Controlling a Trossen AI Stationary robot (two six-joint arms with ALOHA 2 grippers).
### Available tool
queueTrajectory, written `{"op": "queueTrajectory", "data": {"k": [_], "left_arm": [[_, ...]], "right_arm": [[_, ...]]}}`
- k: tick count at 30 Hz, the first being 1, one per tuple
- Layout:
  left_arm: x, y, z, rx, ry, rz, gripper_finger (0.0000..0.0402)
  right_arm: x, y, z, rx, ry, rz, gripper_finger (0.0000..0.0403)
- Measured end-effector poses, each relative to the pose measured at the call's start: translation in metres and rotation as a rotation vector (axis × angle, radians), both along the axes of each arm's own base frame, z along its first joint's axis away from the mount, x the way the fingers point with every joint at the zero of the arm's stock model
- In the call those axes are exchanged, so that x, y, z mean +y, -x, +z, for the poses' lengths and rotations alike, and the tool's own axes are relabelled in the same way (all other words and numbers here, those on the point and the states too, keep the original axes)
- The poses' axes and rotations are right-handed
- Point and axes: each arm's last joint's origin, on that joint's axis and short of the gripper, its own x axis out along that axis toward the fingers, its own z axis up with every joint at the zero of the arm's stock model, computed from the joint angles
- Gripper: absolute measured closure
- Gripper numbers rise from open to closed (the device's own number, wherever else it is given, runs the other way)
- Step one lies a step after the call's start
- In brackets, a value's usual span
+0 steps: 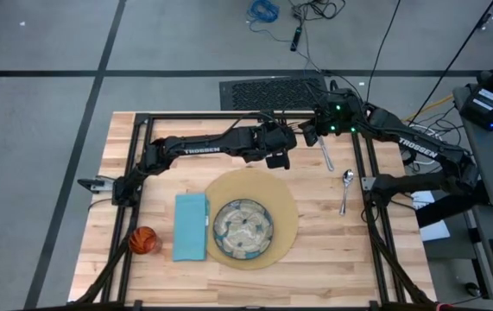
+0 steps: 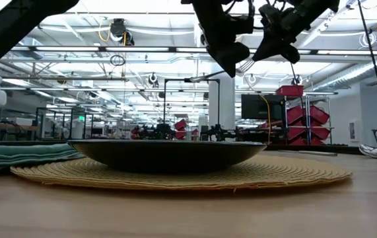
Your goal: Set table place
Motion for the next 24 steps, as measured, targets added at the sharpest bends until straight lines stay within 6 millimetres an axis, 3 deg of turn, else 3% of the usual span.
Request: {"op": "queueTrajectory", "data": {"k": [8, 19, 24], "left_arm": [[-0.0044, -0.0006, 0.0001, 0.034, -0.028, -0.036, 0.039], [-0.0045, -0.0006, 0.0, 0.038, -0.029, -0.04, 0.0399], [-0.0049, -0.0007, -0.0004, 0.042, -0.017, -0.056, 0.0401]], "right_arm": [[0.0002, 0.0002, -0.0004, 0.008, 0.008, 0.01, 0.0403], [0.0002, 0.0003, -0.0006, 0.038, 0.07, 0.06, 0.04], [0.0031, 0.0031, -0.0009, 0.045, 0.043, 0.081, 0.0363]]}}
